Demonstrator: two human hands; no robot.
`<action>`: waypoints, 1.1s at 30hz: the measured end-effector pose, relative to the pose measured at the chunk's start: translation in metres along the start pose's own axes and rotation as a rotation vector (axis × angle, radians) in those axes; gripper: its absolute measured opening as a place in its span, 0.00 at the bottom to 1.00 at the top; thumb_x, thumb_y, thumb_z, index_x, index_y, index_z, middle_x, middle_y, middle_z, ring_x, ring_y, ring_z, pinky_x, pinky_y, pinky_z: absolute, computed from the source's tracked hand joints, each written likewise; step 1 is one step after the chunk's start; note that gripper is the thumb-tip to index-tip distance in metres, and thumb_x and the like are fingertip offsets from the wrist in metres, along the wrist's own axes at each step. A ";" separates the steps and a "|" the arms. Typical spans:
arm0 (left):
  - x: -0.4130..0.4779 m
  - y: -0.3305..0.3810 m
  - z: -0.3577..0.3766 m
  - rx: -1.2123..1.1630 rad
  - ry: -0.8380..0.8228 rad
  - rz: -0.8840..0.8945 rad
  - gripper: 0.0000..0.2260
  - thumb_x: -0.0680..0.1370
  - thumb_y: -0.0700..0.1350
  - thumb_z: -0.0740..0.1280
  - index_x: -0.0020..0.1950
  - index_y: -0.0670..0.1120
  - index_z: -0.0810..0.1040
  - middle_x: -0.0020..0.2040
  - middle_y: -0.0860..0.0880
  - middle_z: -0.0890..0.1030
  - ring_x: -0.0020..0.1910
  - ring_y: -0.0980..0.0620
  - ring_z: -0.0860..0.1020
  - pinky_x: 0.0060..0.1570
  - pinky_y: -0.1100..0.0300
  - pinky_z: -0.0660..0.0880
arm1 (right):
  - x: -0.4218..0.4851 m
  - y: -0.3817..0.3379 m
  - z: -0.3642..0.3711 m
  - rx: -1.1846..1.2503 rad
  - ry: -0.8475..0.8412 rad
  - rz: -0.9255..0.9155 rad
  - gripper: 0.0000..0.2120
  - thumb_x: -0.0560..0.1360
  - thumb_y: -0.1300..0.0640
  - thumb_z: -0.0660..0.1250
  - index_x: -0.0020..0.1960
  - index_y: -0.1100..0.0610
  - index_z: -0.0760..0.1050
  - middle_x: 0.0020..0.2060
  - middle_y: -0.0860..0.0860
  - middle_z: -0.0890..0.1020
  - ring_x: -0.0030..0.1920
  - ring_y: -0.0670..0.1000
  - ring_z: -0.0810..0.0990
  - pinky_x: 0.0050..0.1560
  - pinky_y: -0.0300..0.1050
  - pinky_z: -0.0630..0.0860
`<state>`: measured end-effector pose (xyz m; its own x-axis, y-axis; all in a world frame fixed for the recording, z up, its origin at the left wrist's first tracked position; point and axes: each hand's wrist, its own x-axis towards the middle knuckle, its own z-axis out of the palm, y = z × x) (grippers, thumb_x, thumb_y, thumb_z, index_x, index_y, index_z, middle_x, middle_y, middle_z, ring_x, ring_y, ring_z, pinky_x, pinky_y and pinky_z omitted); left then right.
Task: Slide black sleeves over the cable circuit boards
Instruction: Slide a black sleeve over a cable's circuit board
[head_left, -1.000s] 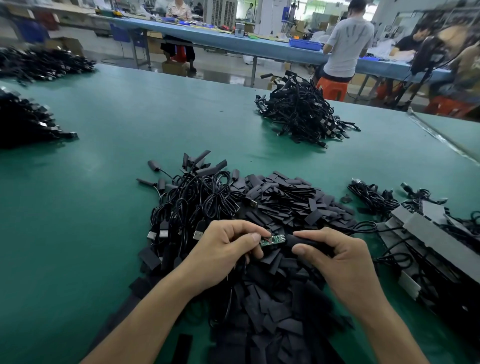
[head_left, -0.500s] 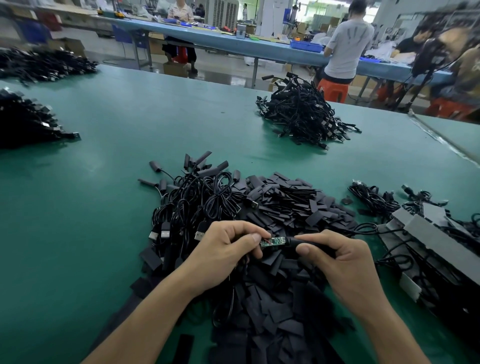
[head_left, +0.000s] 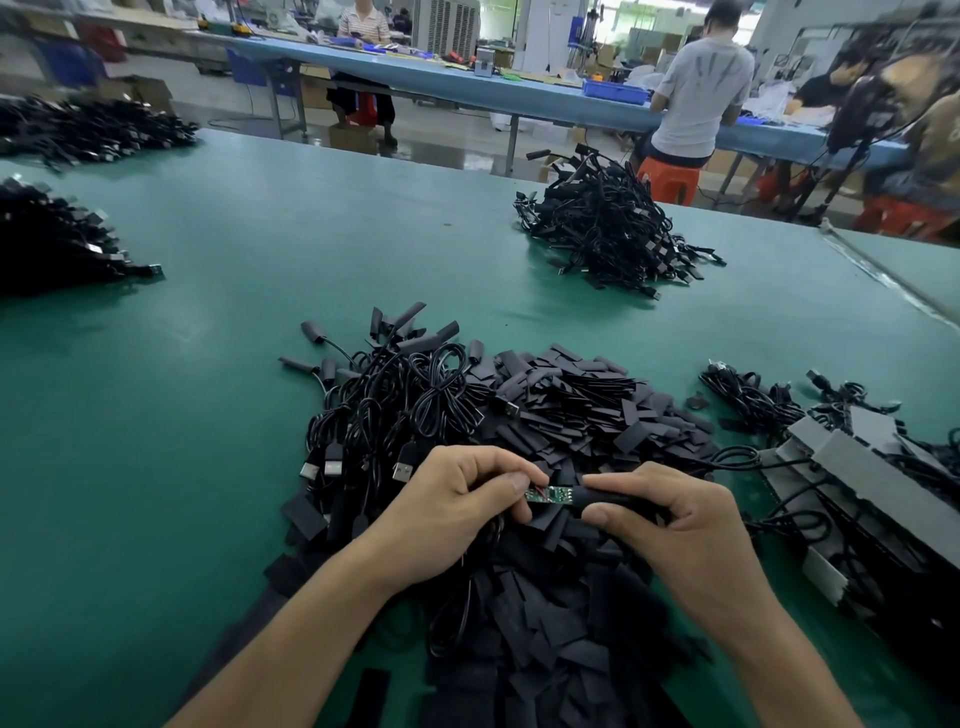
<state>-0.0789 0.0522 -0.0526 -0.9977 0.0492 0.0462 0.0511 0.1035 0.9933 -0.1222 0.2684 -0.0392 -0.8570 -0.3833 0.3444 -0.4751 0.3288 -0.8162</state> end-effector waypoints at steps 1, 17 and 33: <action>0.000 0.000 0.000 0.004 -0.002 0.000 0.11 0.83 0.40 0.64 0.50 0.51 0.85 0.37 0.51 0.84 0.37 0.45 0.74 0.40 0.49 0.71 | 0.000 0.000 0.000 -0.009 0.005 0.001 0.13 0.64 0.52 0.76 0.48 0.51 0.86 0.38 0.45 0.84 0.40 0.45 0.82 0.41 0.29 0.73; 0.001 0.000 0.001 0.014 0.024 -0.004 0.11 0.83 0.40 0.63 0.50 0.50 0.84 0.36 0.53 0.83 0.35 0.46 0.72 0.39 0.52 0.70 | -0.001 0.000 0.002 -0.018 -0.028 0.010 0.13 0.64 0.50 0.76 0.48 0.49 0.86 0.36 0.43 0.83 0.39 0.43 0.81 0.40 0.29 0.72; 0.001 -0.005 0.002 -0.025 0.067 0.020 0.05 0.81 0.39 0.68 0.48 0.48 0.81 0.36 0.49 0.84 0.31 0.58 0.77 0.29 0.67 0.72 | -0.002 0.003 0.012 -0.067 0.046 -0.081 0.11 0.67 0.48 0.75 0.48 0.47 0.85 0.38 0.42 0.83 0.40 0.46 0.83 0.41 0.40 0.77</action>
<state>-0.0801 0.0540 -0.0575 -0.9973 -0.0162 0.0721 0.0706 0.0781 0.9944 -0.1195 0.2600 -0.0474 -0.8226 -0.3714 0.4306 -0.5545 0.3560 -0.7522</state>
